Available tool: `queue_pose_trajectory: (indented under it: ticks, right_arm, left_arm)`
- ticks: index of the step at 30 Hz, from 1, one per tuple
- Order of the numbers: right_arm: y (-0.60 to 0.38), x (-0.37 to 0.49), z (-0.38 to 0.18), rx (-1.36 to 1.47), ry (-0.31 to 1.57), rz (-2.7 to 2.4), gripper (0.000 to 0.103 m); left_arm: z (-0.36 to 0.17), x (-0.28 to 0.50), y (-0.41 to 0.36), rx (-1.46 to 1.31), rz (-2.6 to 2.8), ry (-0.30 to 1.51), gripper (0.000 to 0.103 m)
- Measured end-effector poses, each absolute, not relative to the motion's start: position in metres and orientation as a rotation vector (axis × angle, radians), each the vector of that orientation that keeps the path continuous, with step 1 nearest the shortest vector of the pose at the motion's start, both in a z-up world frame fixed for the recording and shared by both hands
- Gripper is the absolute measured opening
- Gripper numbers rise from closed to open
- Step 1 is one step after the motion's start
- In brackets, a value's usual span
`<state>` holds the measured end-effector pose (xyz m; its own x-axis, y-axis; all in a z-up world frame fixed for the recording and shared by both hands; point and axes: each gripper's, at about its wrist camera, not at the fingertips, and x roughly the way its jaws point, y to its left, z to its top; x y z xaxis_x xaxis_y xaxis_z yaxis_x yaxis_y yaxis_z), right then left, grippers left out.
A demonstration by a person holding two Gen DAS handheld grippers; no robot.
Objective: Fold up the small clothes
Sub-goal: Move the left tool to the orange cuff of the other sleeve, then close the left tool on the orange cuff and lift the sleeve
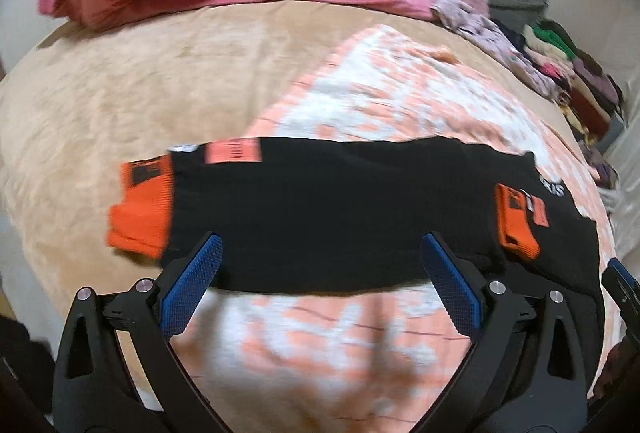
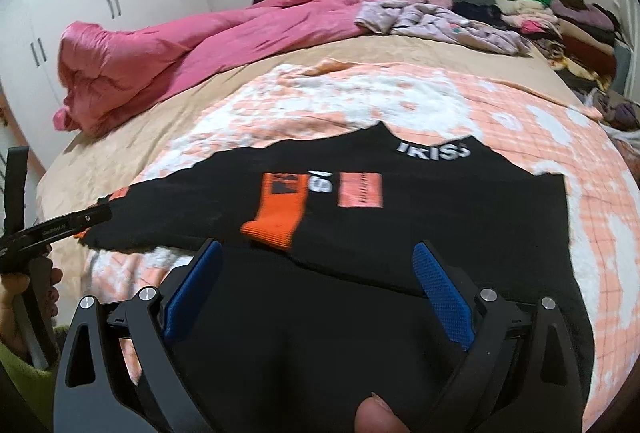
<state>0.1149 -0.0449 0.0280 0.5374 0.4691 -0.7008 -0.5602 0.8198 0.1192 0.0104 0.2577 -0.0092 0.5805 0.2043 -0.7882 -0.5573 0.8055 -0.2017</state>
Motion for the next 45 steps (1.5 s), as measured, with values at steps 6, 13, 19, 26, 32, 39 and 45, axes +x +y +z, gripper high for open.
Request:
queue_pose_trajectory:
  ticks: [6, 13, 19, 26, 32, 39, 45]
  right_arm:
    - [-0.017, 0.109, 0.030, -0.140, 0.787, 0.663, 0.095]
    - [0.018, 0.101, 0.030, -0.169, 0.788, 0.726, 0.095]
    - [0.032, 0.097, 0.026, -0.191, 0.797, 0.753, 0.095]
    - [0.037, 0.098, 0.017, -0.193, 0.818, 0.745, 0.095]
    - [0.031, 0.102, 0.009, -0.168, 0.839, 0.729, 0.095]
    - [0.019, 0.106, 0.003, -0.132, 0.861, 0.704, 0.095]
    - [-0.001, 0.111, 0.004, -0.074, 0.867, 0.682, 0.095]
  left_arm:
    - [-0.013, -0.009, 0.283, -0.504, 0.512, 0.838, 0.093]
    - [-0.018, -0.028, 0.306, -0.548, 0.551, 0.831, 0.093]
    - [-0.030, -0.043, 0.327, -0.644, 0.582, 0.811, 0.093]
    - [-0.050, -0.050, 0.342, -0.746, 0.591, 0.794, 0.078]
    - [-0.056, -0.041, 0.346, -0.737, 0.639, 0.778, 0.066]
    - [-0.049, -0.027, 0.348, -0.713, 0.633, 0.758, 0.015]
    - [-0.014, -0.022, 0.333, -0.711, 0.528, 0.653, 0.007]
